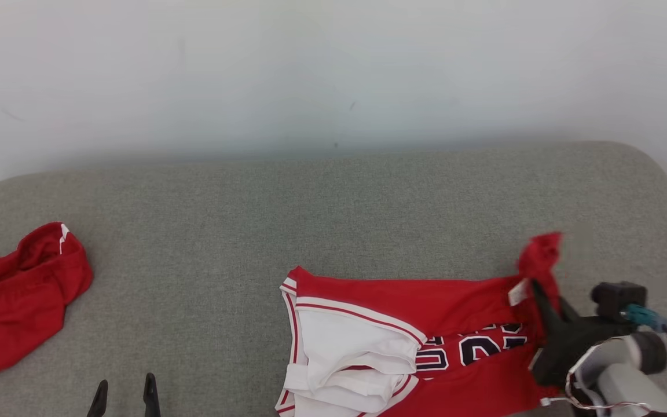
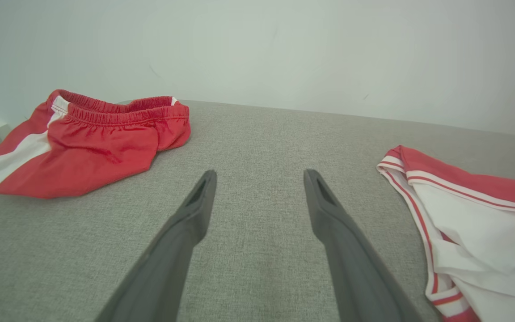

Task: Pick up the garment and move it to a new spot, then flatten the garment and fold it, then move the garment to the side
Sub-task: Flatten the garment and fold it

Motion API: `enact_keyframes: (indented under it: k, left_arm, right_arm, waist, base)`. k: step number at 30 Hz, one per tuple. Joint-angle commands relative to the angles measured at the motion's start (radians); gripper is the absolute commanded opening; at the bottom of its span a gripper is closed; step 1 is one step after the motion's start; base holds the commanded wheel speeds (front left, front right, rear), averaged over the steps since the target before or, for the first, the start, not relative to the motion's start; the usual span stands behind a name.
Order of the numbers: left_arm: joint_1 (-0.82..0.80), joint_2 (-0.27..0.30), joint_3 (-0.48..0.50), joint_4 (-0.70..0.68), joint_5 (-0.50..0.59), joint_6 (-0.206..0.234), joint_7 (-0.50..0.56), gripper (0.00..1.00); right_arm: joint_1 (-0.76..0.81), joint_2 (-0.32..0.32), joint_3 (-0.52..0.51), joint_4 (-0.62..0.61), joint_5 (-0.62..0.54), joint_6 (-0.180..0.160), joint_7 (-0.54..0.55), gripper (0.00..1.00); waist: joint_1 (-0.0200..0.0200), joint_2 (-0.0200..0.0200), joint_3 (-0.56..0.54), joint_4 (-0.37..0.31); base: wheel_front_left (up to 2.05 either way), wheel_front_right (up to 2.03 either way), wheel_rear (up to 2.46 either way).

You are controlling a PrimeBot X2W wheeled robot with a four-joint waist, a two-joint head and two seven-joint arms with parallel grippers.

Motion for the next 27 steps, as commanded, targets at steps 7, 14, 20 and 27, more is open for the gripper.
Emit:
enact_keyframes:
  k: [7,14,20,27]
  left_arm:
    - [-0.007,-0.001,-0.021,0.014,-0.006,0.001,-0.002,1.00]
    - [-0.022,-0.001,-0.043,0.026,-0.015,0.004,-0.002,1.00]
    - [-0.046,-0.001,-0.072,0.040,-0.024,0.004,-0.002,1.00]
    - [-0.067,-0.001,-0.087,0.052,-0.035,0.003,-0.002,1.00]
  right_arm:
    - [0.078,0.102,0.056,-0.289,0.056,-0.003,0.125,0.00]
    - [0.084,0.225,0.075,-0.363,0.014,-0.003,0.183,0.00]
    - [0.059,0.291,0.105,-0.291,-0.023,-0.003,0.191,0.00]
    - [0.019,0.314,0.129,-0.164,-0.054,-0.003,0.150,0.00]
  waist:
    - [-0.0001,-0.0001,-0.002,0.025]
    - [-0.0001,-0.0001,0.004,0.053]
    - [-0.0001,-0.0001,0.016,0.095]
    - [-0.0001,-0.0001,0.030,0.128]
  base:
    - [0.00,0.00,0.00]
    - [0.00,0.00,0.00]
    - [0.00,0.00,0.00]
    - [0.00,0.00,0.00]
